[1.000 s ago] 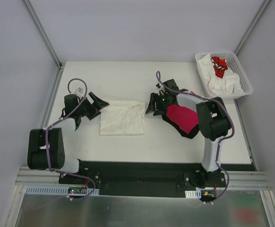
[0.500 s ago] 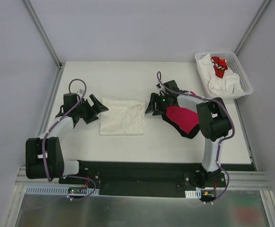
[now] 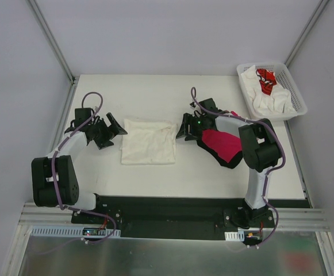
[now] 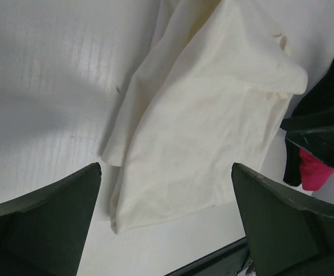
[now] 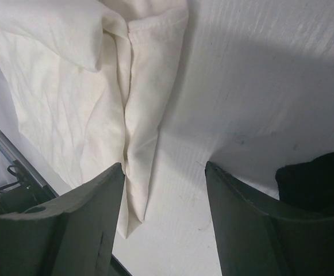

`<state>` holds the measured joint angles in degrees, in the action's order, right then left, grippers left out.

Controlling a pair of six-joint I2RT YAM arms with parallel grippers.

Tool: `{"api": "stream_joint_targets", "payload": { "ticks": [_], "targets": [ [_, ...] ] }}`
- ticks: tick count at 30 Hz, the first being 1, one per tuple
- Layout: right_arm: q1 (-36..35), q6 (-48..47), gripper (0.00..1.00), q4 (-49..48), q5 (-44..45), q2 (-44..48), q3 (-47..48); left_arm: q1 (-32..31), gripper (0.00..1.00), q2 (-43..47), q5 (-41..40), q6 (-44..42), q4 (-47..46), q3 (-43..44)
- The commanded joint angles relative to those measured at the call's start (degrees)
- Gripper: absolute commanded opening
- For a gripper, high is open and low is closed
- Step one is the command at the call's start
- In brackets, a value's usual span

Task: Fold and stack the t-shirts
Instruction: Put the neatly folded tshirt into the corner of the board with both arms

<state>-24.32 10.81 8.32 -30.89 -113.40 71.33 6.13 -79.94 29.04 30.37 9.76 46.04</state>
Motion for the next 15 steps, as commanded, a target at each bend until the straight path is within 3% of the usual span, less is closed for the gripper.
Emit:
{"api": "stream_joint_targets", "payload": {
  "ticks": [1,11,15],
  "targets": [
    [-0.5,-0.4,0.62,1.9,1.0,0.7,-1.8,0.5,0.95,-2.8,-0.7,-3.1,6.9,2.2],
    [-0.4,0.4,0.62,0.4,-0.2,0.2,-2.1,0.7,0.95,-9.6,8.2,-6.8,8.9,5.3],
    [-0.4,0.2,0.62,0.5,0.0,1.2,-2.5,0.7,0.95,-11.2,7.9,-7.0,8.5,5.6]
  ]
}}
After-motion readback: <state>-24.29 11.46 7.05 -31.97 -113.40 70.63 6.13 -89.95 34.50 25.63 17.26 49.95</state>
